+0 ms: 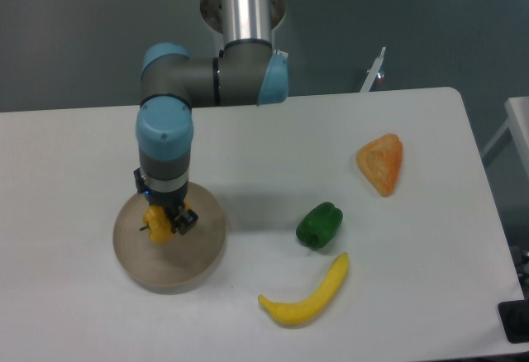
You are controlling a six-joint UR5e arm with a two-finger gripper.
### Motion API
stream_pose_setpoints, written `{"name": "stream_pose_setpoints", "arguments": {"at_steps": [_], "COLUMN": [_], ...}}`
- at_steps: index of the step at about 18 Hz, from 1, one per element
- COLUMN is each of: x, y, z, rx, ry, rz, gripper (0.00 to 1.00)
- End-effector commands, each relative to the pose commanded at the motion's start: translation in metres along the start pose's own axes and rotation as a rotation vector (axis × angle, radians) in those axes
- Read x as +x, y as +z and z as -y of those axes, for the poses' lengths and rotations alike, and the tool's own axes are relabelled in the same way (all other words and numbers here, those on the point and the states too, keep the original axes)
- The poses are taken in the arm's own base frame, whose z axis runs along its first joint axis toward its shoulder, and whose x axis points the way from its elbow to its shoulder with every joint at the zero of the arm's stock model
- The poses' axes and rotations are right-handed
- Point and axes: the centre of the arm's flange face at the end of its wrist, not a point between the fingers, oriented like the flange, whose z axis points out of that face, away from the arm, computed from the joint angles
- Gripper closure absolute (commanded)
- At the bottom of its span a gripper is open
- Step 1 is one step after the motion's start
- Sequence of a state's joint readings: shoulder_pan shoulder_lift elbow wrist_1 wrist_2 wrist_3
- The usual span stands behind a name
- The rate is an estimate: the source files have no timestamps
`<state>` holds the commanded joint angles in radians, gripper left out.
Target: Place the yellow pepper on the plate
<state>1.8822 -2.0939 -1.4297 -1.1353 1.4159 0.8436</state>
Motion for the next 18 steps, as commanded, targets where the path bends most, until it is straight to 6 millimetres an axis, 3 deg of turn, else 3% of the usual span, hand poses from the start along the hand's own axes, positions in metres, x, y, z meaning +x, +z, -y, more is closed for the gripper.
{"name": "stream_pose_setpoints", "arguments": {"at_steps": [1,2,9,11,14,18], "x": [0.001,0.001,0.004,-0.005,-0.053,-0.099], "y": [-0.003,-0.006,-0.031,-0.041,-0.079,-0.108], "z": [0.001,0.0,0.0,-0.005,-0.06,-0.117], "rx": [0.005,0.0,0.018,0.024,-0.051,-0.062], "ry": [-0.003,-0.002,0.001,-0.002,0.01,0.023], "rz": [0.01,0.02,0.053,0.071,0.179,0.21], "gripper": [0.11,0.0,0.0,0.0,0.0,0.0]}}
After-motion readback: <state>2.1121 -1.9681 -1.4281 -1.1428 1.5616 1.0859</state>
